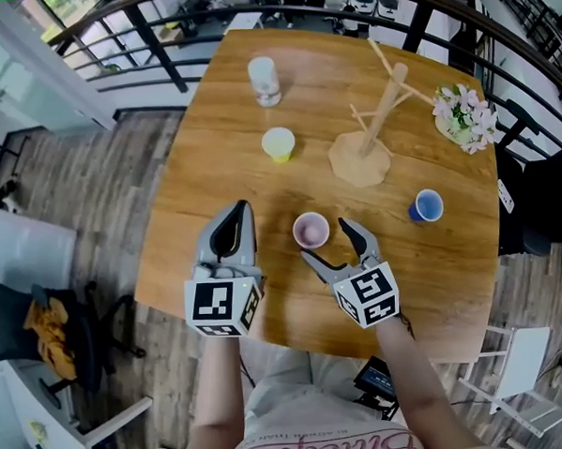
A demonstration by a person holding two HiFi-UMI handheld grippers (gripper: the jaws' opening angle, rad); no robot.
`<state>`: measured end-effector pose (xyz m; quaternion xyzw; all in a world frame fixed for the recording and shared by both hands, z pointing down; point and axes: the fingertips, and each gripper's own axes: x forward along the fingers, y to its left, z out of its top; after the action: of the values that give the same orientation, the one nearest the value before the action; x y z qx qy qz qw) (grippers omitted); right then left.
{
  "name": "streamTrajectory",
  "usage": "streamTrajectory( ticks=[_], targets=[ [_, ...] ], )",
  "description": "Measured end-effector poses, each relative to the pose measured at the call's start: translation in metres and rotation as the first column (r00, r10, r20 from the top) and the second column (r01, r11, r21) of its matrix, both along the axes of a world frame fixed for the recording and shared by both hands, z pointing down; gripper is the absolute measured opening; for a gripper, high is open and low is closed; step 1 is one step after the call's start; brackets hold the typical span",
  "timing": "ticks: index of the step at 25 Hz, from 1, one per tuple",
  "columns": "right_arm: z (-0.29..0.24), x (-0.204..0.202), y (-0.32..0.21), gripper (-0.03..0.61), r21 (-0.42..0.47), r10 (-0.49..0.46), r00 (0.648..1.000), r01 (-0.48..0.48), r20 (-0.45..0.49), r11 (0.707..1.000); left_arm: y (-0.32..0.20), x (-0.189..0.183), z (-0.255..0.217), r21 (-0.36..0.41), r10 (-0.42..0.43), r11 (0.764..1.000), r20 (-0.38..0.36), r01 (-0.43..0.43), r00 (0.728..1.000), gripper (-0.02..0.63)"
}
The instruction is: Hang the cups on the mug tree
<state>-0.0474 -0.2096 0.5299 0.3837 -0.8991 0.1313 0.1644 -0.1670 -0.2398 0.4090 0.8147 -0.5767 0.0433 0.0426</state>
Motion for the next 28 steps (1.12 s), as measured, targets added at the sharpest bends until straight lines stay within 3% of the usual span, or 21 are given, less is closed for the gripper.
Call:
streamTrajectory(
  ticks=[9, 17, 20, 28],
  targets=[
    [0.061, -0.009, -0.004, 0.397, -0.054, 0.052, 0.995, -0.057, -0.087, 0.997, -0.009, -0.011, 0.031, -0.051, 0.021, 0.998, -0.033, -0.022, 0.999, 0.014],
    [0.078, -0.011, -0.02, 0.373, -0.048, 0.125, 0.983, -0.133, -0.133, 0.99, -0.011, -0.015, 0.029, -0.045, 0.043, 0.998, -0.042, -0.045, 0.998, 0.014],
    [0.076, -0.006, -0.022, 0.272, -0.036, 0.144, 0.978, -0.151, -0.152, 0.988, -0.012, -0.015, 0.022, -0.032, 0.044, 0.998, -0.05, -0.046, 0.998, 0.014],
    [0.028, 0.006, -0.031, 0.262, 0.04, 0.169, 0.976, -0.165, -0.136, 0.985, -0.012, -0.012, -0.007, 0.017, 0.049, 0.999, -0.07, -0.048, 0.996, 0.014]
  ],
)
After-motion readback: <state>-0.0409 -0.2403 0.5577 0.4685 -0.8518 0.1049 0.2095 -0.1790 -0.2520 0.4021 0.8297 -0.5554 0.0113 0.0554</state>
